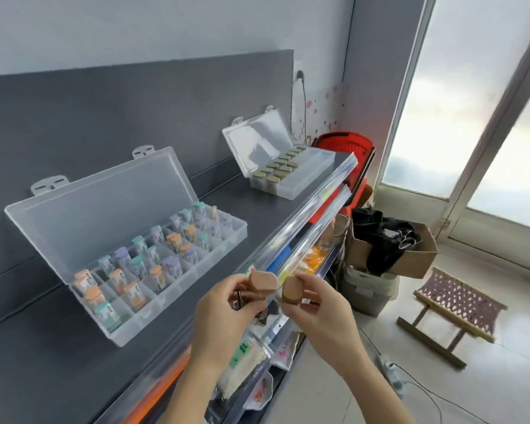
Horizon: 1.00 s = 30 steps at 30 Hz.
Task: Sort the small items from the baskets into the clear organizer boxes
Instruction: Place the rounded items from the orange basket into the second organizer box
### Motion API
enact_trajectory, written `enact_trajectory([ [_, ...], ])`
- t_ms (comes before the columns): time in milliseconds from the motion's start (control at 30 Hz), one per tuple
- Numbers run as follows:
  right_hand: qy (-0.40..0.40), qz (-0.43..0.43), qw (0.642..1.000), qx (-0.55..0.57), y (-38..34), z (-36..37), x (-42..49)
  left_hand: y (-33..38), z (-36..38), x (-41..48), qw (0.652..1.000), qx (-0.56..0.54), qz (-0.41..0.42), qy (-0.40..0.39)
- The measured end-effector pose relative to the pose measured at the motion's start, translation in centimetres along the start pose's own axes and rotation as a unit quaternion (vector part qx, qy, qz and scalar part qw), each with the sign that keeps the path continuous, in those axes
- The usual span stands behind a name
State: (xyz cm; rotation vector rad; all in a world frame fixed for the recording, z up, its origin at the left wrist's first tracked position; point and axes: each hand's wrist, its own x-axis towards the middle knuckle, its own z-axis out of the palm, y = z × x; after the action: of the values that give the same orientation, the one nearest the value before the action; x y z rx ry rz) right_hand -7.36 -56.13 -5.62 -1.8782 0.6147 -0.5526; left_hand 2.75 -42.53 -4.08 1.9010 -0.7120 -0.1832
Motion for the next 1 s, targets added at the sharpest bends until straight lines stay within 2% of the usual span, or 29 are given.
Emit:
enact_trajectory([
  [267,0.036,-0.001,0.998,-0.053,3.0,-4.9,11.2,0.1,6.6,11.5,1.000,-0.005,0.025,-0.015],
  [533,0.017,-0.037,0.993,-0.108,3.2,-8.7,23.8,1.0,10.7,23.7,0.998,0.014,0.052,0.011],
  [733,-0.014,-0.054,0.992,-0.110,4.7,-10.8,31.2,1.4,14.1,29.8,1.000,0.018,0.021,0.007],
  [1000,-0.117,-0.093,0.983,-0.110,7.2,-14.6,42.1,3.1,19.9,37.1,0.994,0.048,-0.012,0.098],
])
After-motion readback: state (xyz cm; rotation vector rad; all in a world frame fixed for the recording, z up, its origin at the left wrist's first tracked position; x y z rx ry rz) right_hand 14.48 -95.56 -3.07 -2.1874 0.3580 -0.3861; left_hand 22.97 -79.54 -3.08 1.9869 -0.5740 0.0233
